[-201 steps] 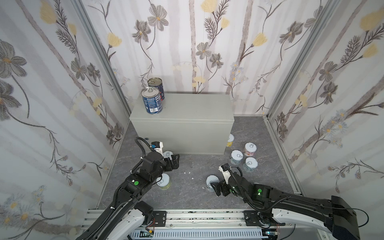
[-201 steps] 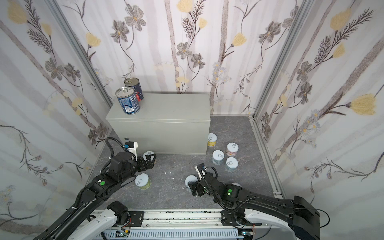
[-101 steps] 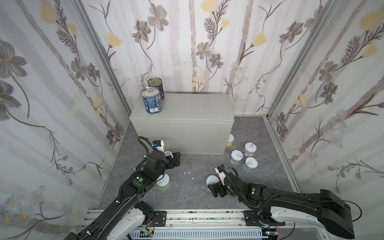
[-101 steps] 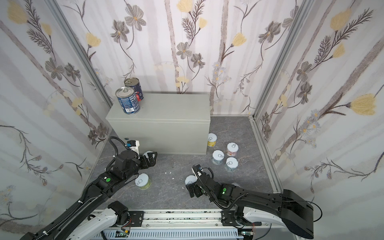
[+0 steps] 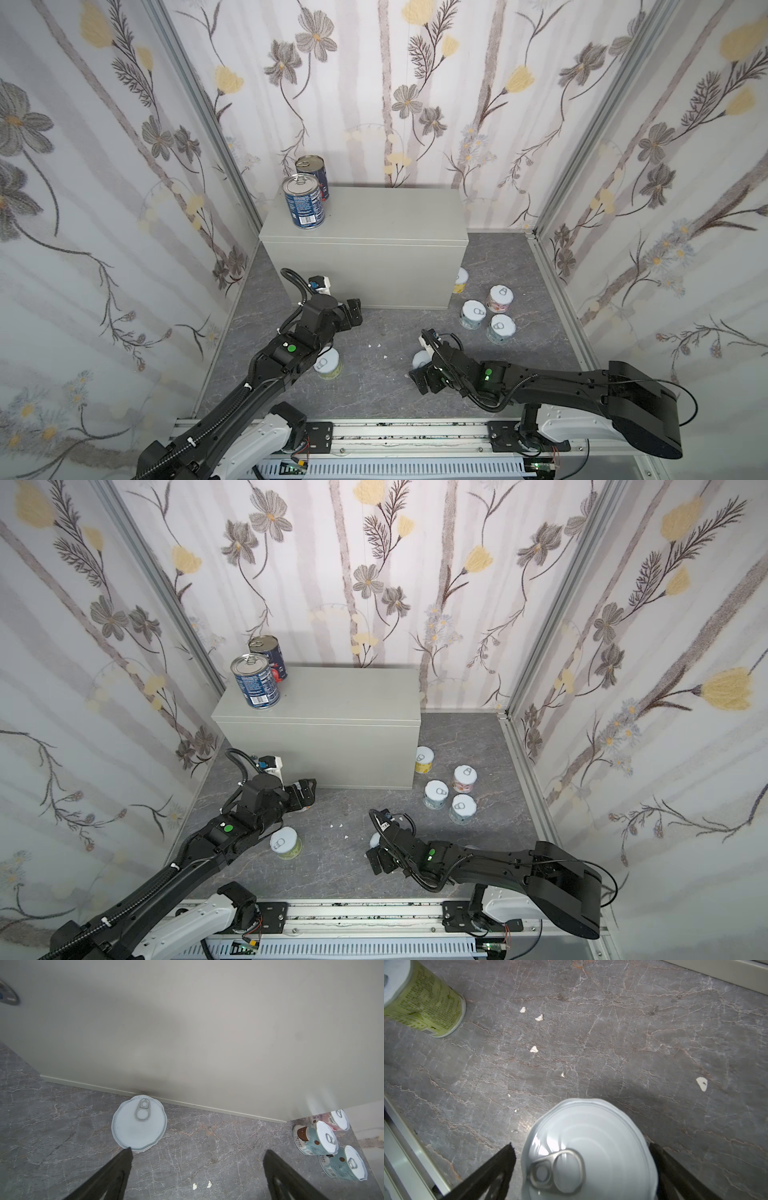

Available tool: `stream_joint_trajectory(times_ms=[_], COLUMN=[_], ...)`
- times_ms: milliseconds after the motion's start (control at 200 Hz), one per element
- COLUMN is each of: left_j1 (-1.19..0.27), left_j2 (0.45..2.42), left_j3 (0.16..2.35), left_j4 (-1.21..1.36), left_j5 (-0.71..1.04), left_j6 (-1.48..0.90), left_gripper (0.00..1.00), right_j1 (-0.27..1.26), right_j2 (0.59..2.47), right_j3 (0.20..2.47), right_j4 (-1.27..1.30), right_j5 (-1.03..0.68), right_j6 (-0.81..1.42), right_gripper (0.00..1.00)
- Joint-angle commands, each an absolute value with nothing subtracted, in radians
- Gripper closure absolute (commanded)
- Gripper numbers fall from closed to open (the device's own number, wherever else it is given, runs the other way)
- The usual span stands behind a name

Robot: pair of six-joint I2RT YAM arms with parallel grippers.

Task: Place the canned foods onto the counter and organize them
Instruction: 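Lower the left gripper toward the floor while the right gripper grasps a white-lidded can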

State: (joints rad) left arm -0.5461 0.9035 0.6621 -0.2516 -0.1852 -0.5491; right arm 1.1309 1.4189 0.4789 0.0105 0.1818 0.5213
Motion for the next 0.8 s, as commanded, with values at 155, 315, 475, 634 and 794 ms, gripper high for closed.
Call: stream_joint_trajectory(times_ms=[155,315,475,634,794], left_j1=[-0.546,-0.546,-0.546,-0.546,-0.546], left_j2=[0.920,0.906,0.886,0.863,0.842], left_j3=[0.676,0.675,0.675,0.675,0.686], left_j4=[-0.212,-0.209,-0.209,-0.210,-0.216], left_j5=[-0.189,-0.179,-0.172,-0.145,-0.097], left_j6=[-0.542,-0.534,-0.525,-0.518,-0.502], left_gripper=[0.00,0.00,0.00,0.00,0.00], right_j1=[1.131,1.131,1.133,1.150,1.163], right_j2=[1.519,1.539,1.524,1.490,1.450], right_j3=[0.537,0.550,0.552,0.572,0.616], right_j4=[0.030,0.022,0.009,-0.033,-0.092], right_j5=[0.152,0.150,0.162,0.213,0.234], right_j6=[0.502,0.500,0.501,0.501,0.498], right_gripper=[0.02,0.11,0.20,0.28,0.36])
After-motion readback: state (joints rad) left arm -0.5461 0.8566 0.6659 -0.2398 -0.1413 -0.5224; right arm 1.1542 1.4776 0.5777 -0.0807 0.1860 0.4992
